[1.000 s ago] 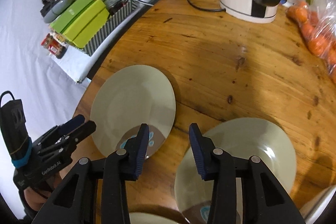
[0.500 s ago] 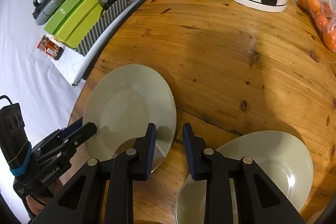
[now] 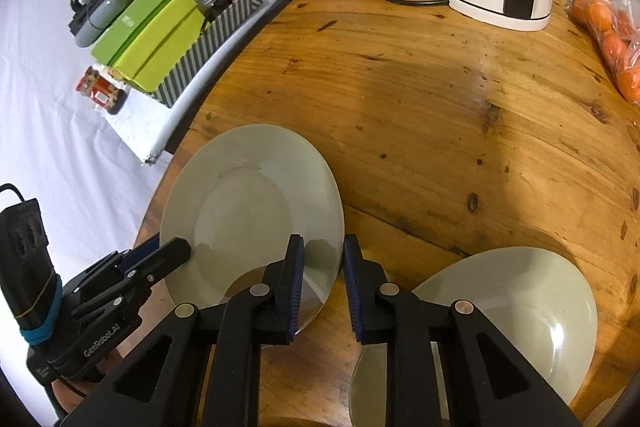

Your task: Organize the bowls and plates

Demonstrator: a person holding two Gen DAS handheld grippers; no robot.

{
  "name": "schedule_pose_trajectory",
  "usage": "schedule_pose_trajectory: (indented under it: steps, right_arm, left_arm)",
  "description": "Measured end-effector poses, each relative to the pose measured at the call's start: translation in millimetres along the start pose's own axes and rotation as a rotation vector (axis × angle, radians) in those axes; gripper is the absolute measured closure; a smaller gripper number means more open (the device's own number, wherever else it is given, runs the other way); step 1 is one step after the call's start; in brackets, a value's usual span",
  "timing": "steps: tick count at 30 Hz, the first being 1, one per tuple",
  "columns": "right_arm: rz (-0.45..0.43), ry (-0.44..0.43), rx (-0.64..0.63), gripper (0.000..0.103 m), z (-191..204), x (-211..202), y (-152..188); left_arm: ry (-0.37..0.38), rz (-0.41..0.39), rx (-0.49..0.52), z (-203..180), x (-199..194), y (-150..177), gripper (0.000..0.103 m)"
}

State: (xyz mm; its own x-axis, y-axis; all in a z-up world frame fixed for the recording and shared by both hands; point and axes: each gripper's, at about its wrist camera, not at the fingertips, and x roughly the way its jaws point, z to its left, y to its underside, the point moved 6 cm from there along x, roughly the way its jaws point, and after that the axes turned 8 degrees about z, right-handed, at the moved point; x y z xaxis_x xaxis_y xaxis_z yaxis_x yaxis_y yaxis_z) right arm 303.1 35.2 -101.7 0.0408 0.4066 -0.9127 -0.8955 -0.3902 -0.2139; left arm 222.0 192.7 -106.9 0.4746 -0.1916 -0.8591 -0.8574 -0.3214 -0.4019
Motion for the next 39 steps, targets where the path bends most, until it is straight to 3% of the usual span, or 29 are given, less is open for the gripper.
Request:
schedule_pose_trajectory:
  steps: [14,27,39]
  right_arm:
    - [-0.020,0.010,0.007,0.084,9,-33,36]
    - [-0.050,0.039,0.049,0.084,1,-74,106]
    - [-0.046,0.049,0.105,0.084,-17,-84,167]
  left_arm:
    - [0.006,-0.011,0.029,-21,-34,24,0.074]
    - [0.024,0.004,0.101,-58,-60,74,0.074]
    - [0.033,0.055,0.152,-82,-64,126,0.074]
